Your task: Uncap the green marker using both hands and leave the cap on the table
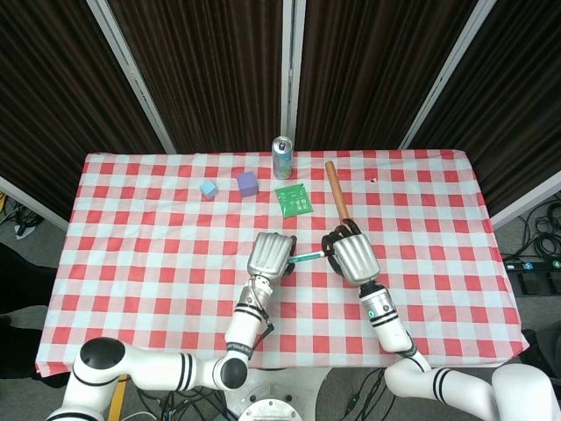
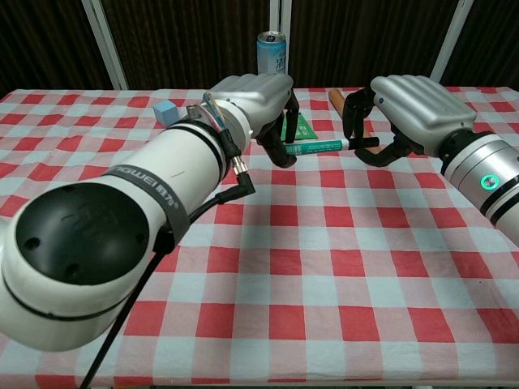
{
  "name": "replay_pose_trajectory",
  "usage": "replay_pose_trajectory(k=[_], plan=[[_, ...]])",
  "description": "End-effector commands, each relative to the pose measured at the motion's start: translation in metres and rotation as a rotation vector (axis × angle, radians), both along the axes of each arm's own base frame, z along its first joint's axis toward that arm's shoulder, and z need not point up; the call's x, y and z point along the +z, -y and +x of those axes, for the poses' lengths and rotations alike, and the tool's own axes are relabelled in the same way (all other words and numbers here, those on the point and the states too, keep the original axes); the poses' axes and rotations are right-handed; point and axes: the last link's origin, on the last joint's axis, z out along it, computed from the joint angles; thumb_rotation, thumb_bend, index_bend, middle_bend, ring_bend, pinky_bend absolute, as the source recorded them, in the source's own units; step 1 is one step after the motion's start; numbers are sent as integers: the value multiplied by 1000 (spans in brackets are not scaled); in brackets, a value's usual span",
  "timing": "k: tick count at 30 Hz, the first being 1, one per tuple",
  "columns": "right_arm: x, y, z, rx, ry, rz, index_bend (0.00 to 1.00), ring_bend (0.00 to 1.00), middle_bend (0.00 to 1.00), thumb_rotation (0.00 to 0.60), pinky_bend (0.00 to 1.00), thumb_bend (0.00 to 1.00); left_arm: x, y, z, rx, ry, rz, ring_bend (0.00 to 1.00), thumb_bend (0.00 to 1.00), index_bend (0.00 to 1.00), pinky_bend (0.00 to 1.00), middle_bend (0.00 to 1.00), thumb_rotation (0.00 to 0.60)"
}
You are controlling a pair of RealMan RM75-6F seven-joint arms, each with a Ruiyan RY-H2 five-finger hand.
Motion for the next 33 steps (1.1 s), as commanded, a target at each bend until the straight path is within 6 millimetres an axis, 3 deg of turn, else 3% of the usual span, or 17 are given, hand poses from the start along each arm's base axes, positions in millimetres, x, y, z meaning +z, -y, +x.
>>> replay_pose_trajectory(k=[1,9,19,30,33], plan=[[2,1,-1,0,17,-11,738,387,683,600,236,312,2,-1,-3,5,2,0,549,369,583,628,599,600],[10,6,-13,-23,38,-33,821,446,752,600,269,349,9,-2,-17,10,-2,5,550,368,583,628,599,600],[15,4,-32,-31,14,-31,833,439,745,600,271,331,9,-5,-41,15,-29,-1,550,369,583,628,599,600],[-5,5,-58,-93,-88,76,809,434,721,600,271,325,-1,-5,-57,-13,-49,-7,550,368,583,628,599,600],[-10,6,-59,-96,-99,91,768,381,686,600,250,301,-3,-5,-60,-11,-52,-6,549,368,583,628,599,600]])
